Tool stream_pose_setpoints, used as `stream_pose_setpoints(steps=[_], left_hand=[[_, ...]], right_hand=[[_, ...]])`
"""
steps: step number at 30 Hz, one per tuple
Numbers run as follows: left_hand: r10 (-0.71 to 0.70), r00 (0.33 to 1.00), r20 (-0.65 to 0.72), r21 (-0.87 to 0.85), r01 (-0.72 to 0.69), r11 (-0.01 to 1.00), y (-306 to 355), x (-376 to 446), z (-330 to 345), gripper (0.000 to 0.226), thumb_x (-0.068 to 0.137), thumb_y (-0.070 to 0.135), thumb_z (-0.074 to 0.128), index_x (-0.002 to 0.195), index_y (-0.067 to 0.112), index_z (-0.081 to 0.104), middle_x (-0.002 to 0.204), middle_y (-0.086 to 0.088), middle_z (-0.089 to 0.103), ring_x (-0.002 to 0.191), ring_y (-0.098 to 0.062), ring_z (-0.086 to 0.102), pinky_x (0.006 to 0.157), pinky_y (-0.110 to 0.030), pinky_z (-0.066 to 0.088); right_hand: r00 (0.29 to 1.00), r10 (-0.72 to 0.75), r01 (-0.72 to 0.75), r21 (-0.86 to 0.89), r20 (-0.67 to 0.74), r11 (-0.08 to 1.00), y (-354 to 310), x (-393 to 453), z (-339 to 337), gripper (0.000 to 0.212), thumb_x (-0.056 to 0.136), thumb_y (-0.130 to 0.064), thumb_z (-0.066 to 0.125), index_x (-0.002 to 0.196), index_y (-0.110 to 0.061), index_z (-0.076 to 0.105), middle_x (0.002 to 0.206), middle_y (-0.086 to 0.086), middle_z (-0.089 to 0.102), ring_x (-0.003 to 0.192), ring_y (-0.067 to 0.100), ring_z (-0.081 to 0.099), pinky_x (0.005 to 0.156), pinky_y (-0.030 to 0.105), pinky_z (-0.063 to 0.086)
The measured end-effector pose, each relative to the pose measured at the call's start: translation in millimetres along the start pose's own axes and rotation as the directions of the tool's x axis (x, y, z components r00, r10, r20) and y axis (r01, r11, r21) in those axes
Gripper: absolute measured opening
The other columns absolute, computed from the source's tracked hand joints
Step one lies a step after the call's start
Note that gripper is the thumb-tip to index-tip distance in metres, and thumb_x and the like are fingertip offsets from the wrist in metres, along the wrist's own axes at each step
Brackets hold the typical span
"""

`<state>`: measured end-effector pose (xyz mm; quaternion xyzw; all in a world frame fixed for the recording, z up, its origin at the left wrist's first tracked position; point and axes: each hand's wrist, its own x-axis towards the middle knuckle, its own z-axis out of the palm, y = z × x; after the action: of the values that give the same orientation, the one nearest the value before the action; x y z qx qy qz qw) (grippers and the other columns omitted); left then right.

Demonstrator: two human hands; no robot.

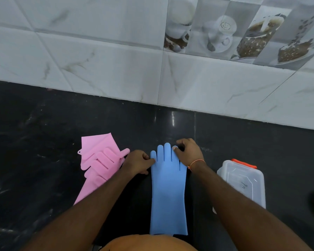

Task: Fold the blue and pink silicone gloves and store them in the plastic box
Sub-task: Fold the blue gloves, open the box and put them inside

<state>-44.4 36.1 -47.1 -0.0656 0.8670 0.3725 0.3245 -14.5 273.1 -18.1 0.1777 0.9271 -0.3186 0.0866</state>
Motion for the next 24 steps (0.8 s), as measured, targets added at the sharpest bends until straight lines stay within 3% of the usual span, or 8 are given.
stream_pose_setpoints(steps=[4,7,9,12,16,21,24], left_hand=[[0.04,0.999,0.018,0.003,-0.04,0.999,-10,-11,1,0.023,0.091,0.046,0.084,0.093,0.024,0.077,0.085,0.008,0.081,0.062,-0.01,0.08,0.083,-0.039,0.068],[0.114,0.993,-0.016,-0.019,-0.115,0.993,-13,-21,4,0.015,0.091,0.039,0.086,0.094,0.027,0.077,0.085,0.009,0.082,0.064,-0.008,0.08,0.083,-0.039,0.068],[0.151,0.987,-0.06,-0.027,-0.153,0.988,-12,-26,7,0.013,0.092,0.036,0.085,0.093,0.027,0.077,0.082,0.008,0.081,0.063,-0.008,0.079,0.082,-0.038,0.068],[0.165,0.981,-0.098,-0.052,-0.171,0.984,-10,-34,10,0.015,0.094,0.037,0.083,0.099,0.024,0.078,0.082,0.008,0.081,0.061,-0.008,0.079,0.079,-0.034,0.068],[0.126,0.99,-0.06,-0.03,-0.128,0.991,-11,-48,8,0.019,0.094,0.042,0.082,0.102,0.026,0.076,0.086,0.009,0.081,0.06,-0.008,0.079,0.075,-0.03,0.066],[0.027,0.982,0.185,0.049,-0.037,0.998,-35,-78,20,0.021,0.089,0.037,0.089,0.091,0.017,0.083,0.089,0.005,0.083,0.066,-0.013,0.081,0.074,-0.031,0.068],[0.035,0.977,0.211,0.027,-0.041,0.999,-53,-96,31,0.019,0.085,0.03,0.093,0.084,0.013,0.084,0.084,0.002,0.084,0.065,-0.017,0.082,0.072,-0.033,0.069]], right_hand=[[0.99,0.141,-0.139,-0.053,0.031,0.989,21,-14,-9,0.028,0.094,-0.03,0.074,0.119,-0.018,0.073,0.12,0.003,0.066,0.107,0.026,0.068,0.096,0.035,0.053],[0.976,0.21,-0.208,-0.034,0.058,0.978,31,-26,-9,0.004,0.096,-0.031,0.072,0.092,-0.029,0.071,0.096,-0.005,0.072,0.09,0.017,0.069,0.083,0.031,0.054],[0.971,0.232,-0.232,-0.01,0.053,0.973,33,-31,-7,0.013,0.097,-0.027,0.07,0.086,-0.032,0.067,0.096,-0.005,0.074,0.083,0.013,0.066,0.08,0.029,0.051],[0.969,0.246,-0.246,0.047,0.001,0.968,31,-43,-6,0.009,0.099,-0.022,0.067,0.101,-0.029,0.071,0.107,-0.001,0.075,0.097,0.02,0.069,0.087,0.028,0.051],[0.961,0.276,-0.277,0.027,0.015,0.961,30,-61,0,0.034,0.1,-0.028,0.067,0.132,-0.017,0.067,0.124,0.005,0.074,0.111,0.027,0.069,0.097,0.033,0.052],[0.918,0.358,-0.371,0.051,0.17,0.927,40,-102,21,0.022,0.097,-0.034,0.072,0.113,-0.019,0.072,0.093,-0.002,0.075,0.085,0.019,0.074,0.09,0.041,0.064],[0.906,0.37,-0.398,0.113,0.206,0.911,47,-133,33,0.016,0.094,-0.033,0.076,0.106,-0.025,0.07,0.091,-0.003,0.074,0.081,0.017,0.074,0.083,0.041,0.066]])
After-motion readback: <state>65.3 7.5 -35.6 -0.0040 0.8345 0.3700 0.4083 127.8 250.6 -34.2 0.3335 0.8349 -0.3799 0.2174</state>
